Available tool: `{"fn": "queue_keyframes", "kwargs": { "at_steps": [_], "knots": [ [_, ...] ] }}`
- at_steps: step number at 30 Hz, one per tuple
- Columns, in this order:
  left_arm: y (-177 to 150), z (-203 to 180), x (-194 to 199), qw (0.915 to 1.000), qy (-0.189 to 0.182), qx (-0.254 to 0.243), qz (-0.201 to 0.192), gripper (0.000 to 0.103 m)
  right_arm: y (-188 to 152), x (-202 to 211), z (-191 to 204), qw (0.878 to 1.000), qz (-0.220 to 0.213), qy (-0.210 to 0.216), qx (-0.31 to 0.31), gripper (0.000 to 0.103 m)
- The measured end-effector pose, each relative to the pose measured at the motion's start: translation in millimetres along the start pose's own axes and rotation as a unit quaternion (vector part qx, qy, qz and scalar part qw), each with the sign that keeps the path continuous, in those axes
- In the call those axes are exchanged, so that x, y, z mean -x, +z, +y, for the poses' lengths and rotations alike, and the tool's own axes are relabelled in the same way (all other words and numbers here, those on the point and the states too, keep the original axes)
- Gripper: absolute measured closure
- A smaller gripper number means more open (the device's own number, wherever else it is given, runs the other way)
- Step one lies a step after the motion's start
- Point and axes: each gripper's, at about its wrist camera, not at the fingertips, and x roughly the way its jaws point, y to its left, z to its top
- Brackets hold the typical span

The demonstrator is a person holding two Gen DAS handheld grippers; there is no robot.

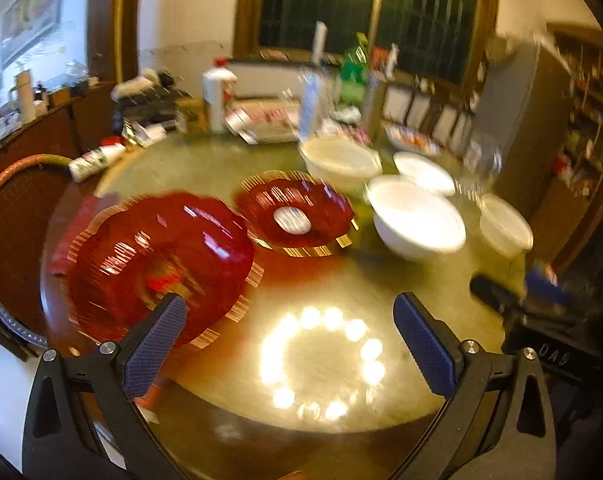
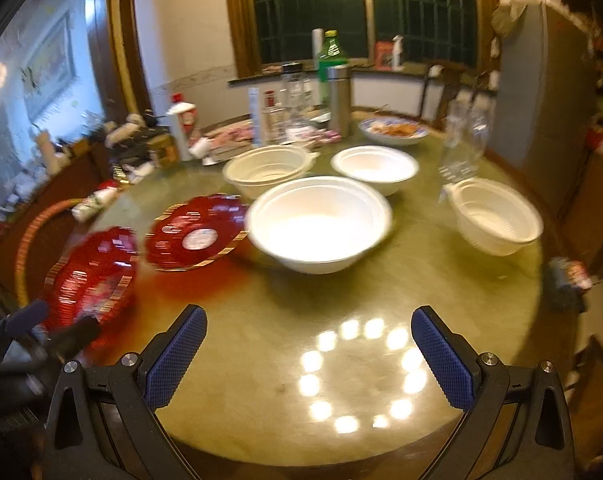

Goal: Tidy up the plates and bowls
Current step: 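Reach the left tool to the large red bowl and grip its rim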

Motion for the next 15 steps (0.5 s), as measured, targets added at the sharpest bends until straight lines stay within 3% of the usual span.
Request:
{"fn": "queue_keyframes", "kwargs": {
  "at_steps": [4,9,13,15],
  "knots": [
    [14,50,15,0.9988,0.039,0.021,-0.022,0.000,8,-7,13,0.997,0.019,0.067,-0.020,0.000],
    [13,121,0,0.9940,0.073,0.080,0.018,0.000,15,-36,45,0.984,0.074,0.156,-0.037,0.000],
    [2,166,-14,0.9845,0.089,0.148,0.033,0.000,15,-63,75,0.976,0.108,0.188,-0.036,0.002],
    [-2,176,-21,0.9814,0.093,0.164,0.037,0.000,15,-80,91,0.968,0.132,0.209,-0.041,0.008]
  ]
}}
